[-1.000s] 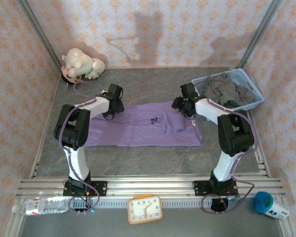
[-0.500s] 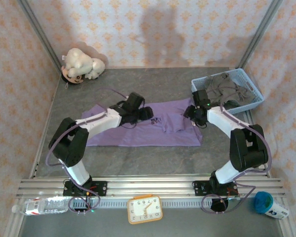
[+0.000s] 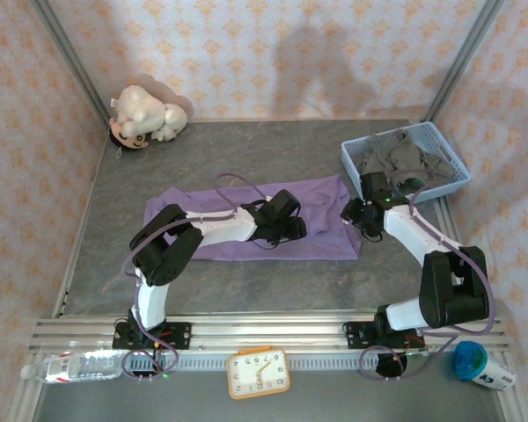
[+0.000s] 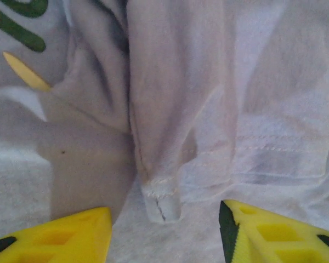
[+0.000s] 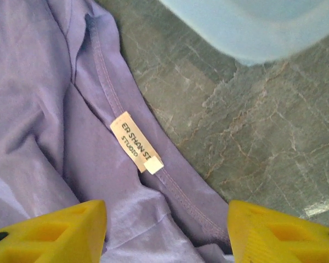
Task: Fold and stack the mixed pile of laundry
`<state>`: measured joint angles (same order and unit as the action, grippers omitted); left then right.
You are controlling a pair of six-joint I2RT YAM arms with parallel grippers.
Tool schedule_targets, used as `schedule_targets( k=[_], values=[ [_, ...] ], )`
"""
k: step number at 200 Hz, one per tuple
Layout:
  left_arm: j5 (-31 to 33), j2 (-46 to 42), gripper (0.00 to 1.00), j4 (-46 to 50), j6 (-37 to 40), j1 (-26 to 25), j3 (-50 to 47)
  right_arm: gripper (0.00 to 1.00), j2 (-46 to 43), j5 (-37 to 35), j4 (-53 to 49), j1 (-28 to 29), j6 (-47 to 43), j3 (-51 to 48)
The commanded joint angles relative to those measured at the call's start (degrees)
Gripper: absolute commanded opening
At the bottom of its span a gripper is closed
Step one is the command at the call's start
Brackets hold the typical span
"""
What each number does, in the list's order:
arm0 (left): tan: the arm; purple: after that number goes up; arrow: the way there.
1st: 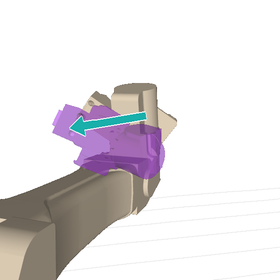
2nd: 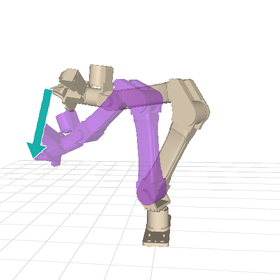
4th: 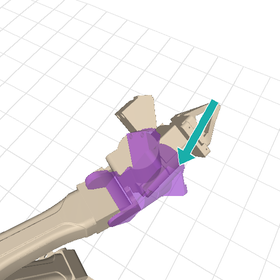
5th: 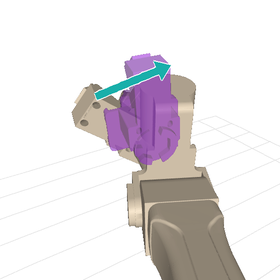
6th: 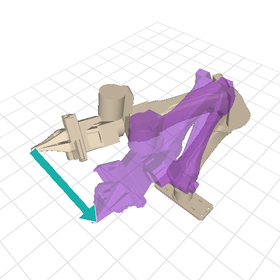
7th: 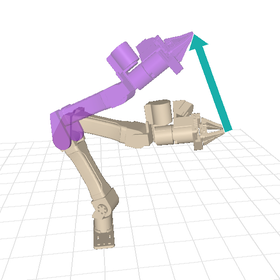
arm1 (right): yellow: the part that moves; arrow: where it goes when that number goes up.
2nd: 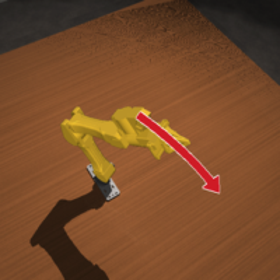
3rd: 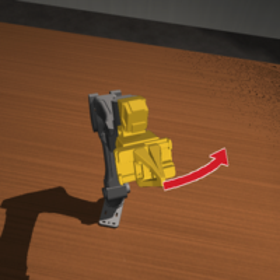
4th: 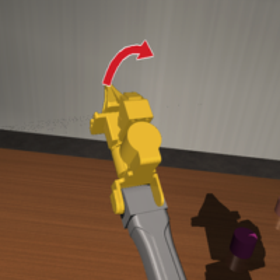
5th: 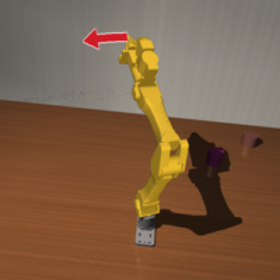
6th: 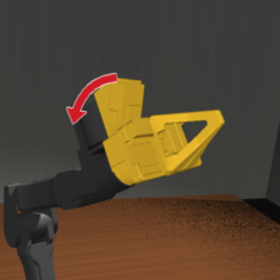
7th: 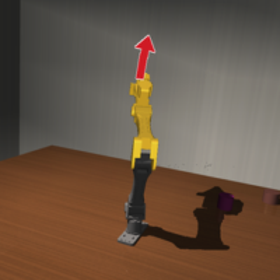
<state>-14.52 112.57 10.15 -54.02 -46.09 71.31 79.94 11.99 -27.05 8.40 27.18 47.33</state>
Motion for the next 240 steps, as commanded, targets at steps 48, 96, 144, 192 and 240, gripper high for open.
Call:
schedule_targets(
  k=[48, 96, 144, 192, 240],
  values=[
    [3.9, 3.1, 0.2, 2.1, 0.5, 0.0, 5.6, 0.57, -2.0, 7.8, 6.0, 0.1, 1.6, -4.3],
    [6.0, -2.4, 0.0, 4.6, 2.3, 0.8, 3.8, 0.56, -0.2, 10.0, 8.1, 2.1, 2.3, -3.7],
    [11.3, -8.5, 0.0, 6.6, 3.4, 3.1, 2.2, 0.5, 2.2, 11.9, 11.0, 5.0, 4.0, -2.9],
    [9.8, -7.3, 0.0, 5.2, 2.2, 3.7, 0.9, 0.46, 4.8, 13.3, 14.3, 7.2, 5.6, -2.7],
    [13.4, -9.2, 0.0, 6.0, 2.6, 6.6, -0.8, 0.44, 7.5, 13.8, 16.7, 10.3, 7.5, -2.5]
  ],
)
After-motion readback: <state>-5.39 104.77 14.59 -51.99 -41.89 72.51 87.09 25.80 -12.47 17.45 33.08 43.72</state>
